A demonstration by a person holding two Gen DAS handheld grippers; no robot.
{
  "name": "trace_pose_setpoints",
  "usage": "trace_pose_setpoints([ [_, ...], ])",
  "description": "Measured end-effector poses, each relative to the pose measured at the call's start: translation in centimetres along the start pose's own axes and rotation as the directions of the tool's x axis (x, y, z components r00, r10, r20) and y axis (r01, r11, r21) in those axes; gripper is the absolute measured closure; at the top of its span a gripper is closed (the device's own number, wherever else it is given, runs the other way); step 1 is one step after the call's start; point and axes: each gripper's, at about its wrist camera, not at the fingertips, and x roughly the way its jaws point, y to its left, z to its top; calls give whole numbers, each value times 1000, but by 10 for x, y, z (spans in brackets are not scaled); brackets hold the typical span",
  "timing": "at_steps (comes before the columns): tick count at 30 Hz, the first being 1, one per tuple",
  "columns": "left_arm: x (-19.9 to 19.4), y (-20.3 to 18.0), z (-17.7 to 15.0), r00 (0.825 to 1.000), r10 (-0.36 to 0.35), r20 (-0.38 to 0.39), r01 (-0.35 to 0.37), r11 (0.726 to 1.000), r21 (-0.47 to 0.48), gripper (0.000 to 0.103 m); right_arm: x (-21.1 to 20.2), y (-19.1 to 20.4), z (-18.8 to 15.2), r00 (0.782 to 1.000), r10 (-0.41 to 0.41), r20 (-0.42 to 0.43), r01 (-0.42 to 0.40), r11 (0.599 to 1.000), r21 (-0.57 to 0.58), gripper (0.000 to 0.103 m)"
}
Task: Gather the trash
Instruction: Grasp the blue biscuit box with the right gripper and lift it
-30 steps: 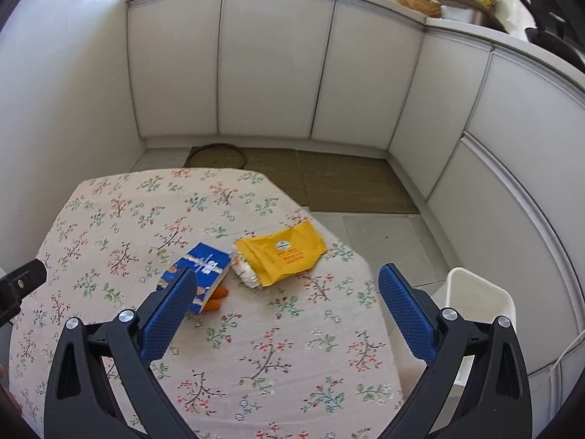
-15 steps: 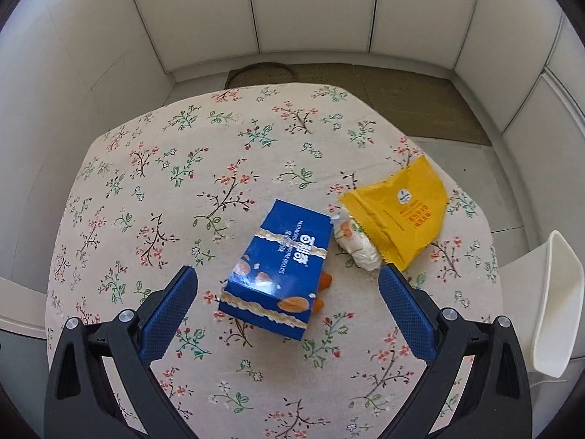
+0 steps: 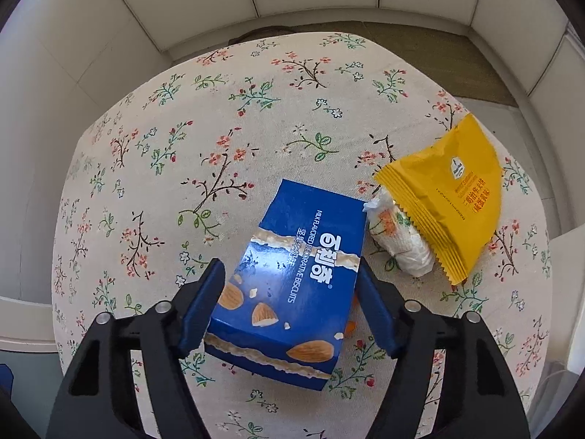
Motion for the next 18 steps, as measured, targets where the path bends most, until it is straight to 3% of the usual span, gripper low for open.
trace_pose_setpoints([
  [5, 3, -8, -2, 1000, -5, -5, 5, 1000, 11, 21, -15, -8, 0, 998, 35, 47, -35, 999, 4, 48],
  [10, 16, -22, -6, 999, -19, -36, 20, 1000, 20, 21, -47, -19, 0, 992, 59, 109, -60, 998, 3, 48],
  [18, 53, -66, -22, 990, -61, -126, 75, 991, 110, 21, -109, -39, -10, 971, 85, 223, -94, 995, 31, 48],
])
